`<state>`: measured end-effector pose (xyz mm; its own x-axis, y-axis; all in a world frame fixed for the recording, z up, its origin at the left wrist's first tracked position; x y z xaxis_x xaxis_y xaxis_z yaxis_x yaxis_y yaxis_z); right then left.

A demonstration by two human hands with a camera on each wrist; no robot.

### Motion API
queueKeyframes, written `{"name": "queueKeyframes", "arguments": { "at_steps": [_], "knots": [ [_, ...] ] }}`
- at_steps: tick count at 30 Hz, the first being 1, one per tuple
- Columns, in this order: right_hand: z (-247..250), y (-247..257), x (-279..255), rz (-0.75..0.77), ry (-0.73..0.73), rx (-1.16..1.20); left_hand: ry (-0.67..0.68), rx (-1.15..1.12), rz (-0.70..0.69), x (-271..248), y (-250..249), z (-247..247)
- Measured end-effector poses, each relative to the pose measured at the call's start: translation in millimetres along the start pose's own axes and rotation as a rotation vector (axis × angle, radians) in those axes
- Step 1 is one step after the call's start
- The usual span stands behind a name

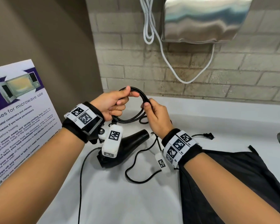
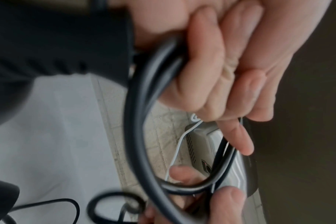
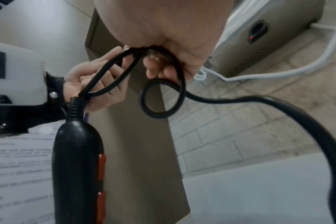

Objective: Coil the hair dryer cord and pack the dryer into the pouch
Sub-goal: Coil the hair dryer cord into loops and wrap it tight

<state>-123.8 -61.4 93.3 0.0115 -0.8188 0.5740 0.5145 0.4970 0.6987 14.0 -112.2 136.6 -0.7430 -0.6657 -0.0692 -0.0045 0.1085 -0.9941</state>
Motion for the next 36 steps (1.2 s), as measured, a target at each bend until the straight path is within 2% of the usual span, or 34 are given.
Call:
{"name": "queueKeyframes", "arguments": {
  "at_steps": [5, 10, 12, 14, 16, 21, 26, 29, 31, 32, 36],
  "knots": [
    [-7, -22, -8, -0.098, 0.032, 0.096, -0.086, -0.123, -0.069, 2, -1, 10],
    [-11, -37, -17, -0.134, 0.128, 0.042, -0.111, -0.173, -0.106, 7, 0, 14],
    [-9, -45, -20, -0.141, 0.074, 0.08, -0.111, -0.197, -0.13, 8, 1, 16],
    [0, -60, -25, -0.212, -0.011, 0.081, -0.124, -0.23, -0.157, 8, 2, 22],
    [10, -80, -34, -0.326, -0.016, 0.002, -0.149, -0.257, -0.184, 8, 3, 29],
    [24, -111, -48, -0.606, 0.107, -0.284, -0.19, -0.228, -0.173, 8, 2, 31],
    [14, -99, -43, -0.769, 0.301, -0.524, -0.153, -0.171, -0.137, 15, 4, 9],
    [15, -79, -37, -0.827, 0.324, -0.655, -0.133, -0.149, -0.121, 18, 5, 3],
    [15, -66, -31, -0.765, 0.328, -0.579, -0.125, -0.15, -0.122, 19, 6, 1],
    [14, -59, -28, -0.71, 0.313, -0.454, -0.122, -0.148, -0.122, 19, 6, 0],
    [6, -25, -16, -0.387, 0.066, 0.279, -0.113, -0.138, -0.127, 19, 6, -4]
  ]
}}
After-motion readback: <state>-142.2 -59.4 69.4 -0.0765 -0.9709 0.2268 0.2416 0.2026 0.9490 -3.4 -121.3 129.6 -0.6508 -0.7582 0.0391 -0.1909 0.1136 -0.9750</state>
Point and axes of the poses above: each hand's wrist, its own x-axis towards the middle knuckle, its own z-axis out of the back of the hand, y = z × x, the point moved 4 cm from there along x, towards the middle knuckle, and after that the axes turned 9 degrees about y, right-handed, at the moved point
